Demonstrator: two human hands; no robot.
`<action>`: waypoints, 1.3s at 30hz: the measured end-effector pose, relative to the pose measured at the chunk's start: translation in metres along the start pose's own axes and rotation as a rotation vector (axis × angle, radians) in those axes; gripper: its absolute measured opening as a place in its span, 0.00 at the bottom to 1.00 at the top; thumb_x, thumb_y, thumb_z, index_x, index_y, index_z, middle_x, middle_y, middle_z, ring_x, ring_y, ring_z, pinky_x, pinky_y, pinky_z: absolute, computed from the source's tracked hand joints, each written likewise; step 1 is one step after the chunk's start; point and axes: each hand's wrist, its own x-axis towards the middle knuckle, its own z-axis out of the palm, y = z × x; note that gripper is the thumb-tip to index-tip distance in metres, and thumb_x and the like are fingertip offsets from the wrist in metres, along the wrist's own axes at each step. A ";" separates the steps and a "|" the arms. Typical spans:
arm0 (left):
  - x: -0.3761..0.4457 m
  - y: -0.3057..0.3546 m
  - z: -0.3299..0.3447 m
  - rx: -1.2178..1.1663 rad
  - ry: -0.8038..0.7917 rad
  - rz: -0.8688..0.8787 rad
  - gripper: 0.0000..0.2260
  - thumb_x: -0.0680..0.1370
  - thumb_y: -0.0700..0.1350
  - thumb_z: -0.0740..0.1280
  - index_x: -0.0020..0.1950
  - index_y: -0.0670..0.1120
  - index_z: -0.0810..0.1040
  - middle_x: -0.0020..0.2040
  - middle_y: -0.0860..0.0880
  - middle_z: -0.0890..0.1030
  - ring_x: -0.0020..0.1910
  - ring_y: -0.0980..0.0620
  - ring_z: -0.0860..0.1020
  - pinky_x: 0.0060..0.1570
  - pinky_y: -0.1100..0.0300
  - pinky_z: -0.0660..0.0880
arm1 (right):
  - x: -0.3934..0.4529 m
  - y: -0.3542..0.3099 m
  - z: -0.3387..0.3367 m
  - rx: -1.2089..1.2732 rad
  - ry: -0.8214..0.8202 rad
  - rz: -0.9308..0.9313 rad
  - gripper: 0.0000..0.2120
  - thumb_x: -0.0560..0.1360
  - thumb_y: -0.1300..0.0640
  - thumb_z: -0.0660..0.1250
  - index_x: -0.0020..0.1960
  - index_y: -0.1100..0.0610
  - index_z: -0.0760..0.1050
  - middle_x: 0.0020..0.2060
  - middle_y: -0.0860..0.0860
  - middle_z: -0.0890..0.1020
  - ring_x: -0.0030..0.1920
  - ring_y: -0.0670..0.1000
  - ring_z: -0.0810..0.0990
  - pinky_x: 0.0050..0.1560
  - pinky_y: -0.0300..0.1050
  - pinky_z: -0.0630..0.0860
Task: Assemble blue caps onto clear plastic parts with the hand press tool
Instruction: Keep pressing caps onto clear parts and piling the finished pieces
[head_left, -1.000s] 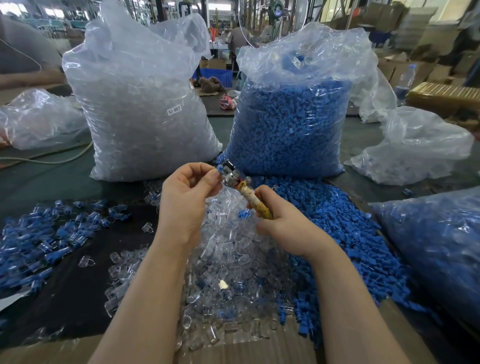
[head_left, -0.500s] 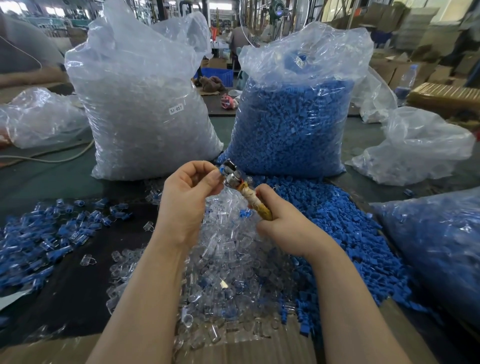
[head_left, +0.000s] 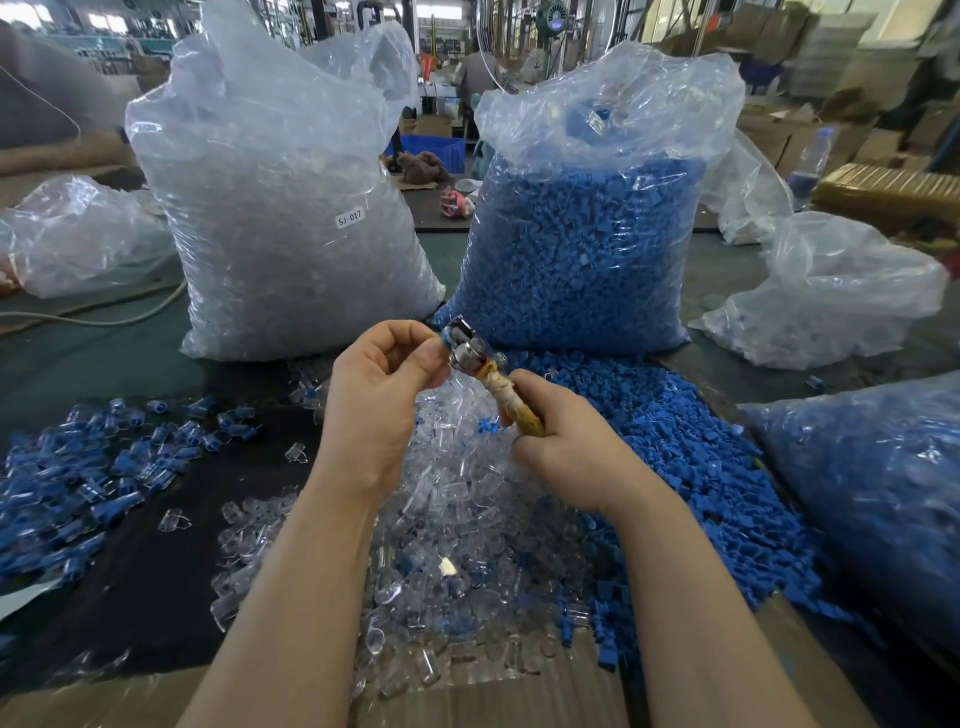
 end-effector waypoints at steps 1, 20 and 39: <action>0.000 0.000 0.000 -0.003 0.005 -0.008 0.06 0.77 0.36 0.68 0.43 0.46 0.79 0.37 0.50 0.81 0.38 0.54 0.77 0.43 0.64 0.78 | 0.000 0.000 0.001 0.004 -0.004 0.004 0.08 0.69 0.64 0.62 0.46 0.54 0.67 0.35 0.54 0.71 0.32 0.51 0.68 0.33 0.50 0.67; -0.002 -0.017 -0.106 -0.753 0.740 -0.450 0.23 0.75 0.28 0.61 0.71 0.31 0.68 0.70 0.33 0.72 0.72 0.29 0.59 0.64 0.44 0.33 | 0.003 0.022 -0.013 -0.439 0.231 0.362 0.05 0.81 0.48 0.57 0.56 0.47 0.67 0.41 0.51 0.78 0.40 0.56 0.77 0.41 0.52 0.76; 0.014 -0.027 -0.090 1.213 0.117 -0.470 0.11 0.76 0.37 0.69 0.40 0.52 0.81 0.45 0.47 0.81 0.45 0.46 0.78 0.46 0.52 0.76 | -0.001 0.031 -0.007 -0.549 0.269 0.674 0.07 0.75 0.56 0.66 0.47 0.56 0.68 0.42 0.53 0.73 0.39 0.56 0.73 0.30 0.44 0.63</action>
